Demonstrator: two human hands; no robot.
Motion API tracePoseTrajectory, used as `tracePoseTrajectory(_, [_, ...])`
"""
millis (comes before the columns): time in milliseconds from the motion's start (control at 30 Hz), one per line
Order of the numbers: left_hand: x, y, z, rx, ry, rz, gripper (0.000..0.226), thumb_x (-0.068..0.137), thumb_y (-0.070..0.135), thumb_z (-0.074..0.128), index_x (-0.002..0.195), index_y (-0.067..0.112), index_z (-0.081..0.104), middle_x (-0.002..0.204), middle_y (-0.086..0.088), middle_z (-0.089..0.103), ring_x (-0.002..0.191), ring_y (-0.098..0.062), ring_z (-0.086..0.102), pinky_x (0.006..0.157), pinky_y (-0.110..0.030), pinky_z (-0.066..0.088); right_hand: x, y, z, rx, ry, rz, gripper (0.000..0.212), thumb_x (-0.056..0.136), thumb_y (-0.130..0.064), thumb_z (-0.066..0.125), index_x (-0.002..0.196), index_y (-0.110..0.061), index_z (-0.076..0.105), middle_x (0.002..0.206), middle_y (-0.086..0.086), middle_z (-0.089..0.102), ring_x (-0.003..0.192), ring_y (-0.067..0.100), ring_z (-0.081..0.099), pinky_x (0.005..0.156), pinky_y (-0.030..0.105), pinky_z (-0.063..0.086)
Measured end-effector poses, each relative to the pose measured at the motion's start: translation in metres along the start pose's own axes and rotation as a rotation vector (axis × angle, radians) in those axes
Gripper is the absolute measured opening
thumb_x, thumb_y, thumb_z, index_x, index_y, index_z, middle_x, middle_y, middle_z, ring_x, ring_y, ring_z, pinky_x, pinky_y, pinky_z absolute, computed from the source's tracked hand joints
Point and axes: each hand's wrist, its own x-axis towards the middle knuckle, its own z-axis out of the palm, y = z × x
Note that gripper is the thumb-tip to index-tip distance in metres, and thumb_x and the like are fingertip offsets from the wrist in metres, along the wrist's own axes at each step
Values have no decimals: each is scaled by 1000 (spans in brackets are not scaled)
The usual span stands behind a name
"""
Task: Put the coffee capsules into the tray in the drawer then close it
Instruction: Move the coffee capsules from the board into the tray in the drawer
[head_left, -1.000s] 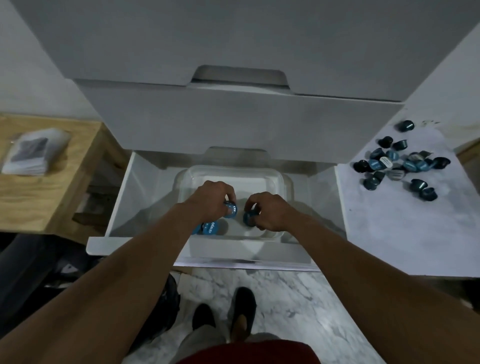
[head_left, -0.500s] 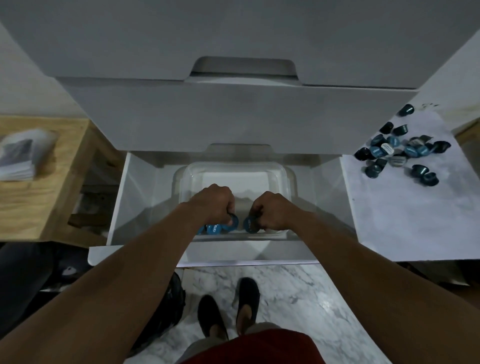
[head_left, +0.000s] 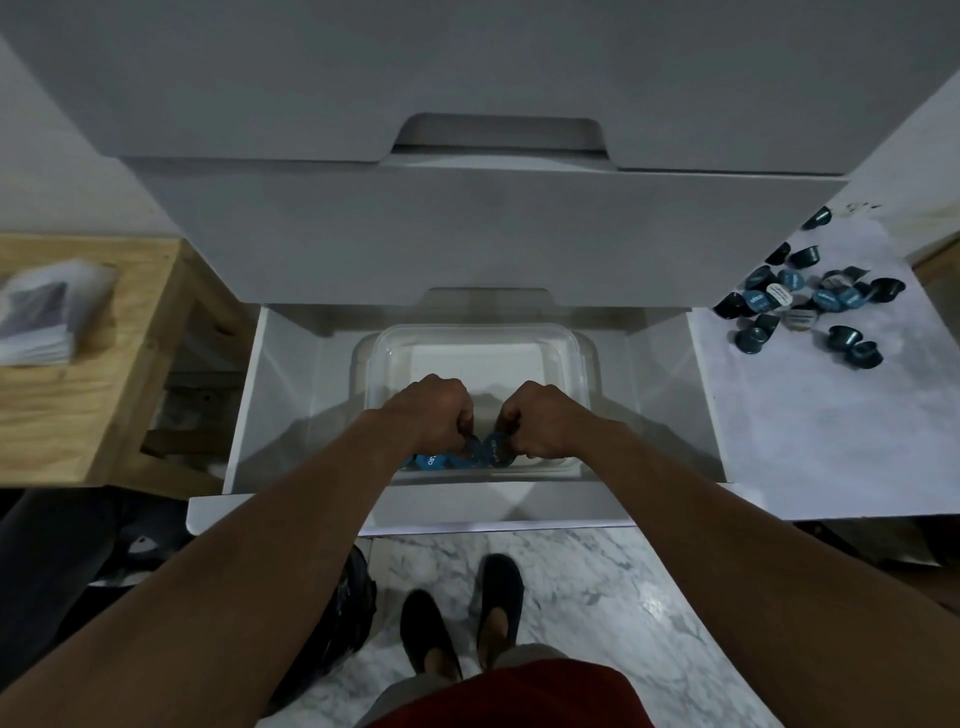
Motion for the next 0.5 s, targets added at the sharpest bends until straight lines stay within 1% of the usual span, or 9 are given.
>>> tracePoseTrajectory(167, [3,-3,3,0,5,3,25,68,24,82,90,19,71,95,-5,69,80,-21,64,79,-35,55,2,3,1,8,1,-12,22,77,-8,69,98,-10,73,92,8,72,71,16,60,67,23,49])
tracePoseTrajectory(267, [5,-4,1,-6,20,2,30,70,25,81,97,18,70,101,-4,67,86,-20,63,81,-32,53,4,6,-1,7,-4,-6,26,77,-10,71,103,-10,72,97,7,72,71,15,60,67,23,49])
tracePoseTrajectory(367, [4,-5,-6,-27,95,-3,30,72,27,80,99,19,68,105,-3,66,92,-18,62,81,-29,51,4,8,-7,4,16,-25,31,77,-15,72,108,-10,69,103,6,69,73,13,58,63,18,46])
tracePoseTrajectory(400, [3,-4,-8,-13,134,-1,30,74,29,78,101,19,67,107,-3,65,93,-18,61,82,-30,51,3,8,-10,6,42,-36,31,77,-18,73,108,-10,69,104,6,68,76,14,59,65,19,48])
tracePoseTrajectory(500, [-3,3,-14,97,264,-29,34,82,34,68,112,20,62,117,-6,60,104,-22,56,88,-34,47,-2,8,-20,-18,174,-47,32,81,-27,70,109,-12,67,109,6,65,95,21,61,84,28,50])
